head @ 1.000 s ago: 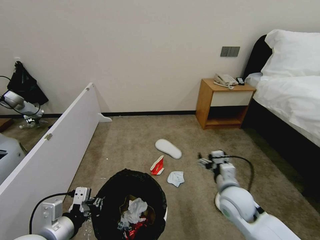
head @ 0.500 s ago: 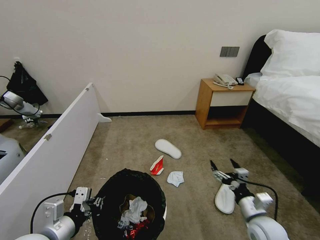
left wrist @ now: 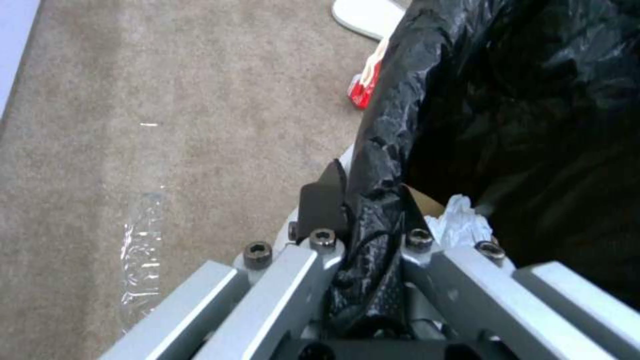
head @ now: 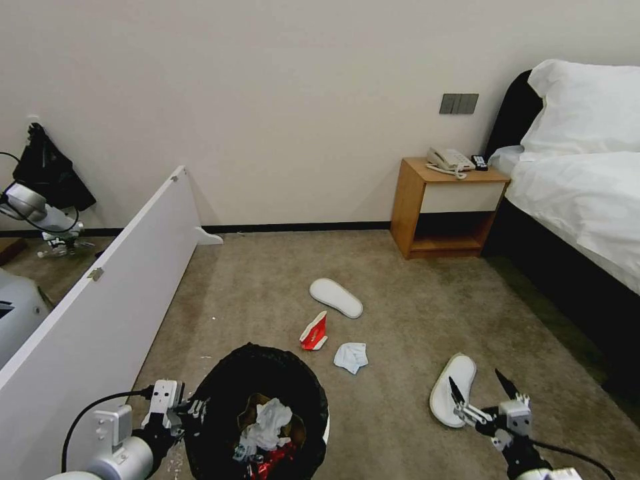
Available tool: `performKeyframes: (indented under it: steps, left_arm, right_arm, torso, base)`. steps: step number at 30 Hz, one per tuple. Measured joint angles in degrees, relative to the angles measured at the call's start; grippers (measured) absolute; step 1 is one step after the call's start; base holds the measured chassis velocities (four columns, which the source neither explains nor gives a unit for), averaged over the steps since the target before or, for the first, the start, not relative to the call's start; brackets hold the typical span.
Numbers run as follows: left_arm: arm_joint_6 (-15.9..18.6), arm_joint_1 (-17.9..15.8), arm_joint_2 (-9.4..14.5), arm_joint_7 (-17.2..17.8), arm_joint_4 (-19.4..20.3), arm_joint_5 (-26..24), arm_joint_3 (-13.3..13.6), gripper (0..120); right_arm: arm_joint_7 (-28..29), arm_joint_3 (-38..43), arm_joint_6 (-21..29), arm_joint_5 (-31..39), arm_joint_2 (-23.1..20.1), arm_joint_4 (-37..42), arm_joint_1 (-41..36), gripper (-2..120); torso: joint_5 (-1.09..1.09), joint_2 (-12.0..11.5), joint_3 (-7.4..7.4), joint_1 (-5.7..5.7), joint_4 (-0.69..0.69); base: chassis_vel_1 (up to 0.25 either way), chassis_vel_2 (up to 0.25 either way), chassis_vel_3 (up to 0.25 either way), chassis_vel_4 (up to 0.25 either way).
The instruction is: Pick up the trash bin, then pick up the garbage from the floor and place it into the trash bin.
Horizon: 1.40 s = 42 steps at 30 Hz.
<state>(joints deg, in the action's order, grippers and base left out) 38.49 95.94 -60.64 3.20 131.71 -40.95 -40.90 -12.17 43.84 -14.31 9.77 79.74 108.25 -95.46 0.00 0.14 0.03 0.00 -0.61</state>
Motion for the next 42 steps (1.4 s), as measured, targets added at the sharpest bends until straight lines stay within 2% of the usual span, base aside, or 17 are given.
performKeyframes:
  steps: [10,42]
  left_arm:
    - [-0.4,1.8,-1.6,-0.4,0.3,2.2,-0.5,3]
    - [-0.4,1.1,-1.5,-0.3,0.2,1.9,-0.3,3]
  right_arm:
    - [0.0,2.1,-1.9,-1.6,4.6,0.7,-0.8,100]
    - [-1.6,1.5,-2.3,-1.6,5.8,-0.2,-1.2,100]
  torso:
    - [0.0,0.0,0.0,0.0,0.0]
    - [0.0,0.0,0.0,0.0,-0.01]
  base:
    - [0.0,0.0,0.0,0.0]
    - [0.0,0.0,0.0,0.0]
